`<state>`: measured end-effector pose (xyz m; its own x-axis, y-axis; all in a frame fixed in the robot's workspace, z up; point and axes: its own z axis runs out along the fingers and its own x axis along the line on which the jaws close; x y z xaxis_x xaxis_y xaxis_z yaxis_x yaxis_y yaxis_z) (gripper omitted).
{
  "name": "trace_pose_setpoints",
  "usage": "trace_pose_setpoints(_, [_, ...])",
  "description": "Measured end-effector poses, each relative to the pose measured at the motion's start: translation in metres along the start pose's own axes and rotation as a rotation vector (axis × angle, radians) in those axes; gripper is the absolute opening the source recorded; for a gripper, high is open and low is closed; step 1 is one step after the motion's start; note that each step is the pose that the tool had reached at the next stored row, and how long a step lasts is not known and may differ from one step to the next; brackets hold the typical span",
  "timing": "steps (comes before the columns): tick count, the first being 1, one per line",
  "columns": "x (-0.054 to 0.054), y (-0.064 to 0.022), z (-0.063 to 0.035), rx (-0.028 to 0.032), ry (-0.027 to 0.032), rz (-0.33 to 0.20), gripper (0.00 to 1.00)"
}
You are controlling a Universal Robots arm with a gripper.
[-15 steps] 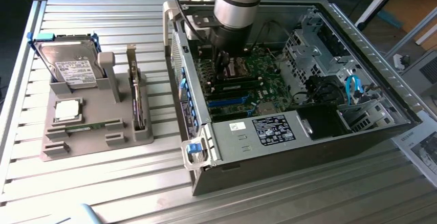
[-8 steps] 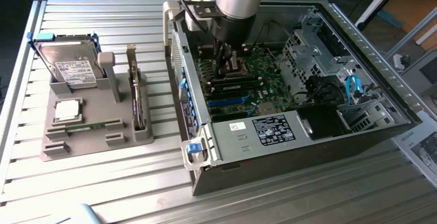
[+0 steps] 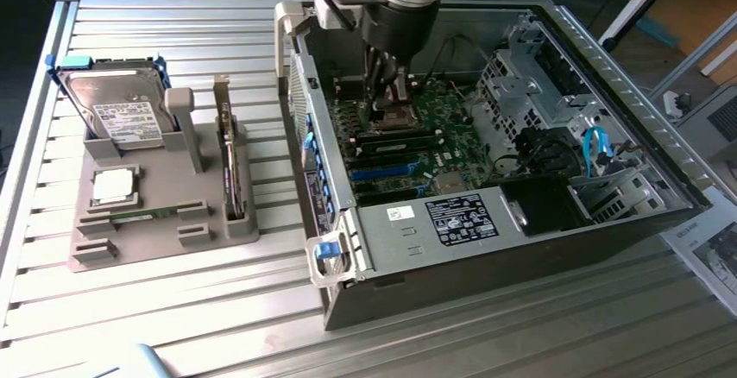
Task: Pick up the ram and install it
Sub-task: 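Press down the ram until it locks into place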
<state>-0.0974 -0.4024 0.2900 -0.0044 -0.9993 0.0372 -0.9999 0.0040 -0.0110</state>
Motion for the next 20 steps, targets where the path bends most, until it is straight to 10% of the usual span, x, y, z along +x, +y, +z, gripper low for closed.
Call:
trace_pose_setpoints(11, [0.000, -0.0008, -0.0156, -0.0013, 0.0098, 0.000, 0.10])
trace_pose_setpoints(20, [0.000, -0.0463, -0.0150, -0.0064, 0.0096, 0.000, 0.10])
